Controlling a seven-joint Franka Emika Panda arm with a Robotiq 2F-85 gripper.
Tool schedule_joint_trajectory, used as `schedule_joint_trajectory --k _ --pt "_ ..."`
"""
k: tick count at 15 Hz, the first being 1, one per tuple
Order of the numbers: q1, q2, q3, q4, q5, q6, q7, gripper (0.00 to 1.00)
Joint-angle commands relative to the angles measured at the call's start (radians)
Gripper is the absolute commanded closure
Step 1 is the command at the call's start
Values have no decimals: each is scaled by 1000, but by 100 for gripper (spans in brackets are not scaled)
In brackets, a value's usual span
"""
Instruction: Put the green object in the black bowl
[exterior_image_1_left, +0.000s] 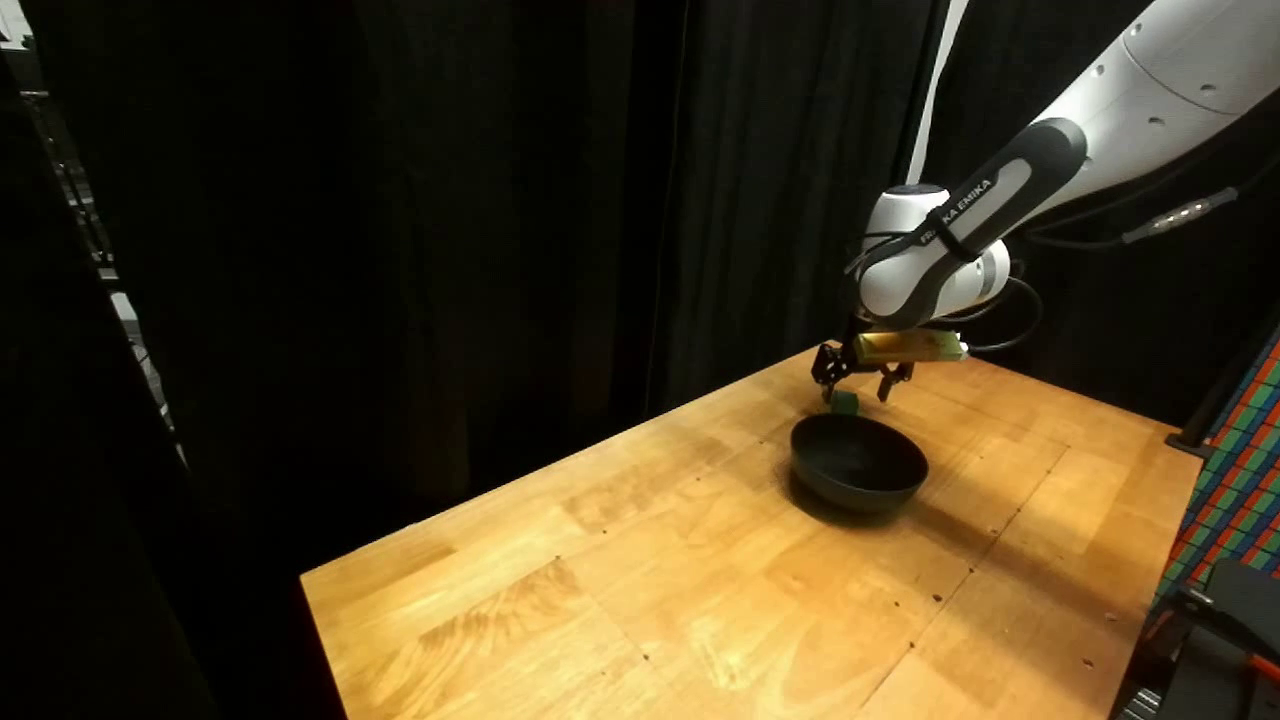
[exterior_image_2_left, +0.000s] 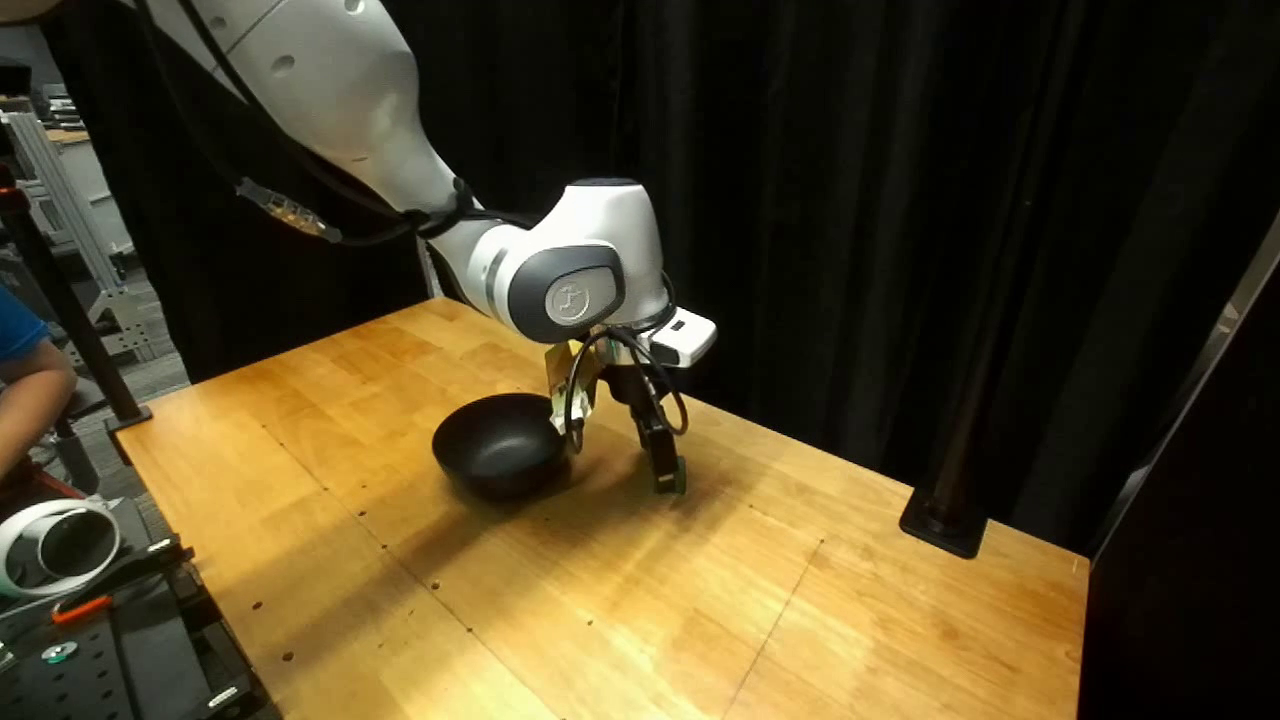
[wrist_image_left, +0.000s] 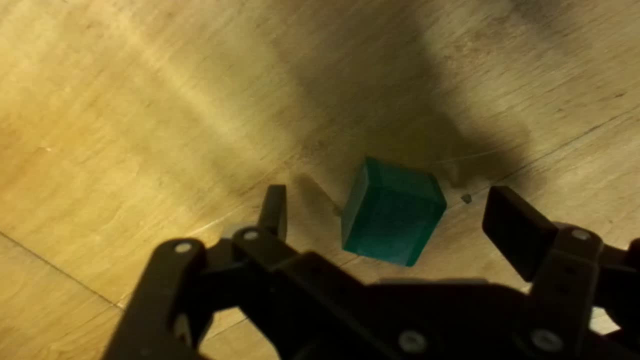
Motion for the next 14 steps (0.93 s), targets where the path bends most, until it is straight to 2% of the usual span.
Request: schedule_joint_trajectory --k 1,3,10,14 --pt "14 65 -19 66 48 28 18 0" --pt "18 85 -26 81 58 40 24 26" --pt "21 35 -46 68 57 -10 10 80" --pt "19 -78 -60 37 44 -138 -8 83"
